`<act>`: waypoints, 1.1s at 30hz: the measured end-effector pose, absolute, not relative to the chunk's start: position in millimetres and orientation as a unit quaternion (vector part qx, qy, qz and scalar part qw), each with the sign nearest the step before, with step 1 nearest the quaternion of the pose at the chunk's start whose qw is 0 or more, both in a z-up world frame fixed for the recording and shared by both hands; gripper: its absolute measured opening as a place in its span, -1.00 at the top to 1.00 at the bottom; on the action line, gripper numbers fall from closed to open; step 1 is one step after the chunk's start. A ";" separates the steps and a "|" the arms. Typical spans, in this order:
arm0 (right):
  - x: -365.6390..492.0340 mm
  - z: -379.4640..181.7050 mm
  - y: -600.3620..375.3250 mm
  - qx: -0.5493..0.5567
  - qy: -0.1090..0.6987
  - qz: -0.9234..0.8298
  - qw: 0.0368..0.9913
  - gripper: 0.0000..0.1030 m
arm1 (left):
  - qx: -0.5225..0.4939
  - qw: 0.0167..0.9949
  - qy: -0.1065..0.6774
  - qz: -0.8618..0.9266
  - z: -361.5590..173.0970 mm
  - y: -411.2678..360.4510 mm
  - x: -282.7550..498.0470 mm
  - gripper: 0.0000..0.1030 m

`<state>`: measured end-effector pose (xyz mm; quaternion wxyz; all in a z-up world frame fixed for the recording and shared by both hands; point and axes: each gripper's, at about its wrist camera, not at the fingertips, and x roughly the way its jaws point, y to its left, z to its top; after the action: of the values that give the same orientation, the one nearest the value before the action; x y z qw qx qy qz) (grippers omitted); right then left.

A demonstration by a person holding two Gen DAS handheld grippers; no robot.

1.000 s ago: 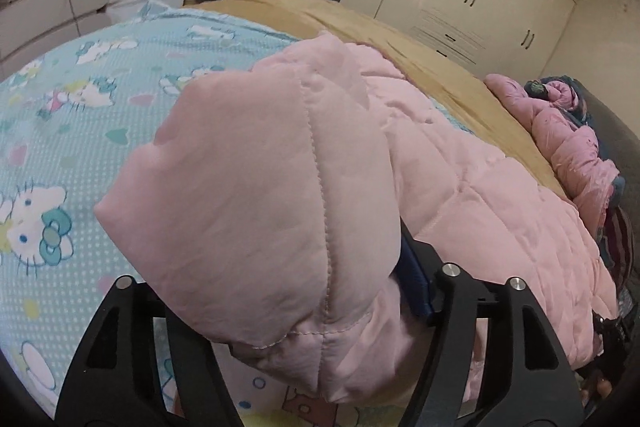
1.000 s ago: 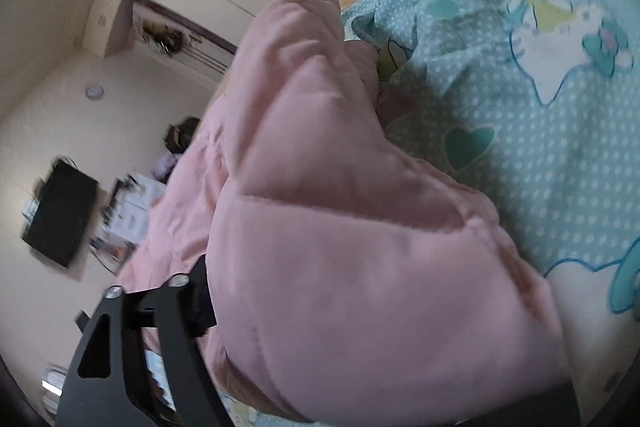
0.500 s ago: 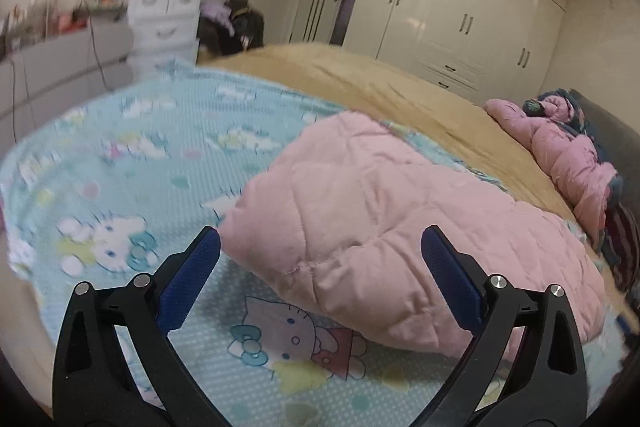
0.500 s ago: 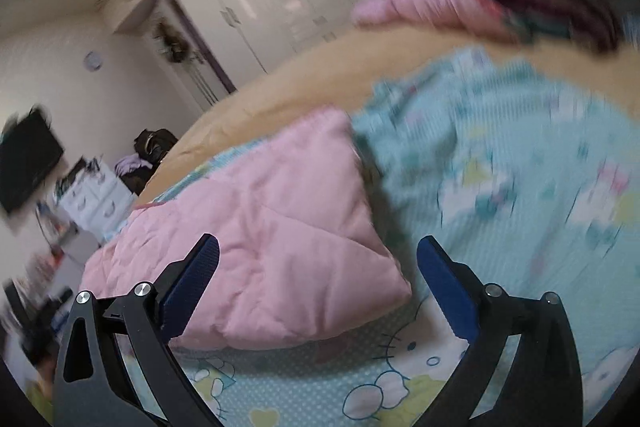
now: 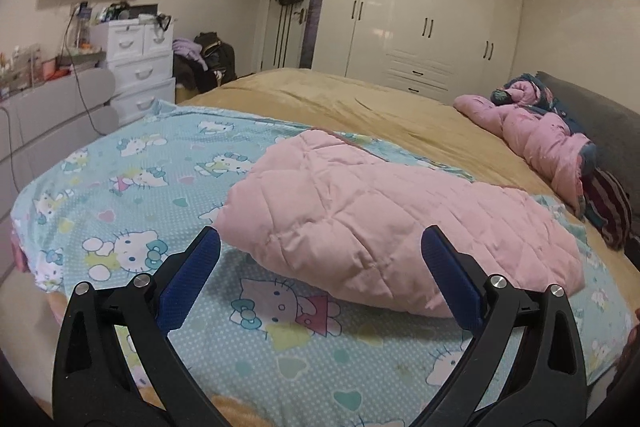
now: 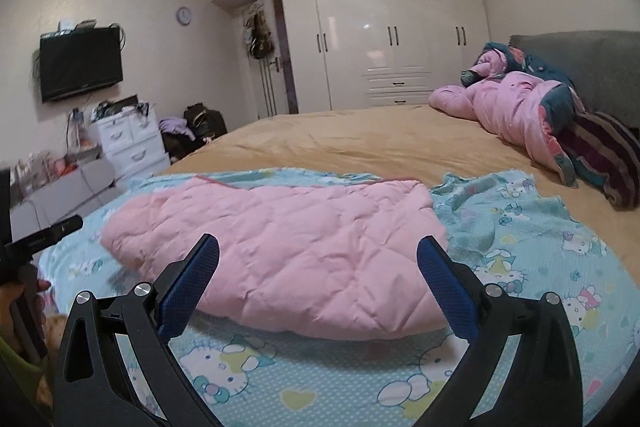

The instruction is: Fold large clothes

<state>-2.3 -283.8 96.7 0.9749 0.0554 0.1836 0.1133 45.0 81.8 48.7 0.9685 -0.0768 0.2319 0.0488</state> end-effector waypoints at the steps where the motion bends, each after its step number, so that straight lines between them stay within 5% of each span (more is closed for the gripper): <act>1: -3.4 96.1 -281.9 0.054 0.188 0.116 0.974 -0.91 | -0.074 0.969 0.231 0.047 48.7 79.4 41.6 -0.82; 33: -18.9 55.4 -245.5 0.046 0.268 0.159 0.949 -0.92 | -0.061 0.959 0.275 0.014 25.7 48.5 17.0 -0.82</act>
<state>-18.9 -245.5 55.4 0.9491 0.0460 0.2680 0.1590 17.0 48.5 25.7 0.9594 -0.0613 0.2750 0.0141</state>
